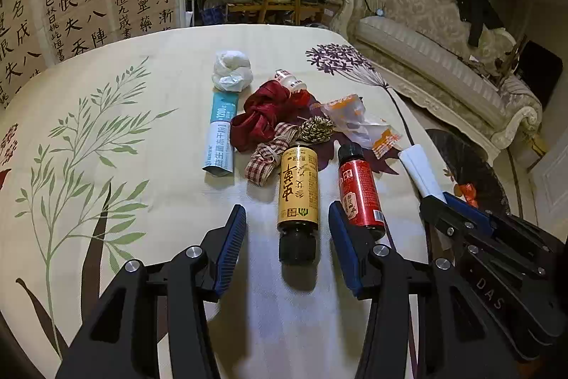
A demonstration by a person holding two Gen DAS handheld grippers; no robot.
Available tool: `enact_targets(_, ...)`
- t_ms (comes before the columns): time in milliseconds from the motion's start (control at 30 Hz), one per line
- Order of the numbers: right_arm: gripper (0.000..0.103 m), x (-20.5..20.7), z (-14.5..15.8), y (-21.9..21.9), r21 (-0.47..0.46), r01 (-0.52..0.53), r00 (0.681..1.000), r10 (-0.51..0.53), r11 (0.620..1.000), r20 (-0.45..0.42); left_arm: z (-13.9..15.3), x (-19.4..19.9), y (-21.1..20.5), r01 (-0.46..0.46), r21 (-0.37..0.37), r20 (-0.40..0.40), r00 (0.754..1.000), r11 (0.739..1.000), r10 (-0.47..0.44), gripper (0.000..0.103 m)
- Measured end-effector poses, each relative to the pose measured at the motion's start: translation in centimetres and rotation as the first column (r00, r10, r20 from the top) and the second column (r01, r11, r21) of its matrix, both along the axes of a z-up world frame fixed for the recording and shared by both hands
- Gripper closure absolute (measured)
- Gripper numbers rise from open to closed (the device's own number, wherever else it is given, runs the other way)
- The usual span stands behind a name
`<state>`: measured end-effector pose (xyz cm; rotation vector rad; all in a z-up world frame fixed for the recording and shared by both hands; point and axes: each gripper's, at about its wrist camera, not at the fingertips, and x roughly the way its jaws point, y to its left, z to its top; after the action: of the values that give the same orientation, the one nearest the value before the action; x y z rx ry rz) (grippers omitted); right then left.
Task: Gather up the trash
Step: 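Close the left tool on the gold bottle while the right tool holds the white tube, then carry the gold bottle and white tube over the black trash bin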
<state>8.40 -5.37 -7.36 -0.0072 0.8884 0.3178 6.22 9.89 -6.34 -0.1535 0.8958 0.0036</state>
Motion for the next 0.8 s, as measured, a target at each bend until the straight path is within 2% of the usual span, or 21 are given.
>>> enact_targets(100,0.084,0.1,-0.1,0.1,-0.005,-0.005,1.000,0.005,1.000,0.001,-0.2,-0.1,-0.3,0.017,0.012,-0.002,1.000,1.000,-0.017,0.078)
enact_targets(500,0.087,-1.0,0.4,-0.1,-0.011,-0.015,0.999,0.015,1.000,0.037,1.0,-2.0,-0.2,0.010,0.015,0.047,0.999,1.000,-0.011,0.078)
enact_targets(800,0.087,-1.8,2.4,-3.8,0.001,0.067,0.993,-0.067,0.998,0.097,3.5,-3.1,-2.3,0.047,0.014,0.125,0.991,0.999,-0.049,0.078)
